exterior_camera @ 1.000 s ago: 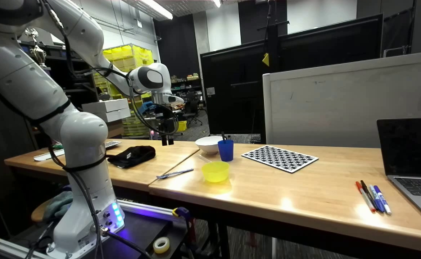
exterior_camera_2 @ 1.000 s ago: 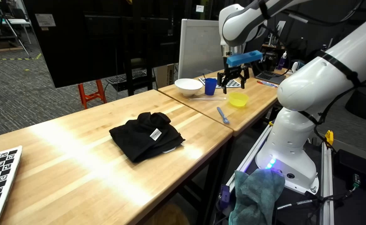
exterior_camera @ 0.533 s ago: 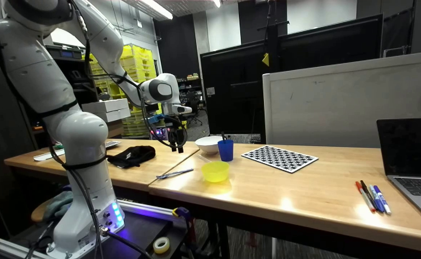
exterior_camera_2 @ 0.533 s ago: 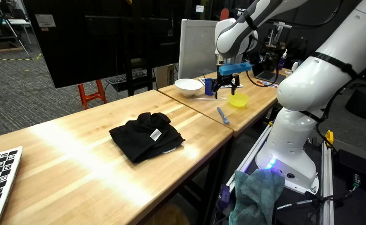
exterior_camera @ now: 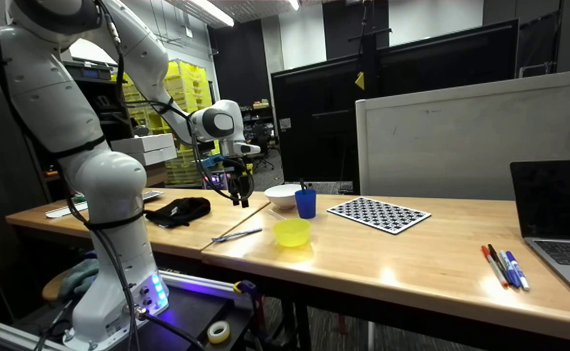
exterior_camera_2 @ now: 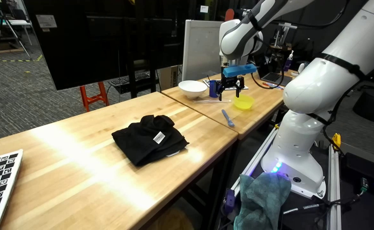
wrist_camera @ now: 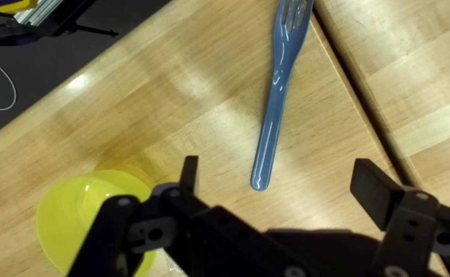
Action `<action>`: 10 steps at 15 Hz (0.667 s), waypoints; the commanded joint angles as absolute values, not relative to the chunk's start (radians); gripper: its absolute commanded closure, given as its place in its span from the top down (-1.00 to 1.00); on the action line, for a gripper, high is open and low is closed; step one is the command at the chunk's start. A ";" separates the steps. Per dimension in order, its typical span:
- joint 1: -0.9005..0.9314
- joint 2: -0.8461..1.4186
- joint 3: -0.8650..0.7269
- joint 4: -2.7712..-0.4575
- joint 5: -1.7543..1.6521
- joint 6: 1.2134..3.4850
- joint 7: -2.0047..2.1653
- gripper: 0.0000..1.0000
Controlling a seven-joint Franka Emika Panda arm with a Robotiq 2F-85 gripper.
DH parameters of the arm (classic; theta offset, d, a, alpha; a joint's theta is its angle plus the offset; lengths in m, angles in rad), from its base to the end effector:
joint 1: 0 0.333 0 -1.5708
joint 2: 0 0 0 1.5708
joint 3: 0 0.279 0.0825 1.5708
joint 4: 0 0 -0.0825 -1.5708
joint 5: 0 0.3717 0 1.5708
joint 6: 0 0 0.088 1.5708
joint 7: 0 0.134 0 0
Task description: Move the blue object to the left.
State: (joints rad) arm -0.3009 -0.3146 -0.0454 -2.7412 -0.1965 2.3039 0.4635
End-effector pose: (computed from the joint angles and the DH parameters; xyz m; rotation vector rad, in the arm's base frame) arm 0.3456 -0.1311 0.2538 2.8409 -0.9827 -0.1716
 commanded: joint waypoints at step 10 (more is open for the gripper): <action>-0.242 -0.090 -0.086 -2.784 -0.025 2.682 0.417 1.00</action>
State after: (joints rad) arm -0.2904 -0.1402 -0.0481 -2.7849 -0.1425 2.6792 0.4734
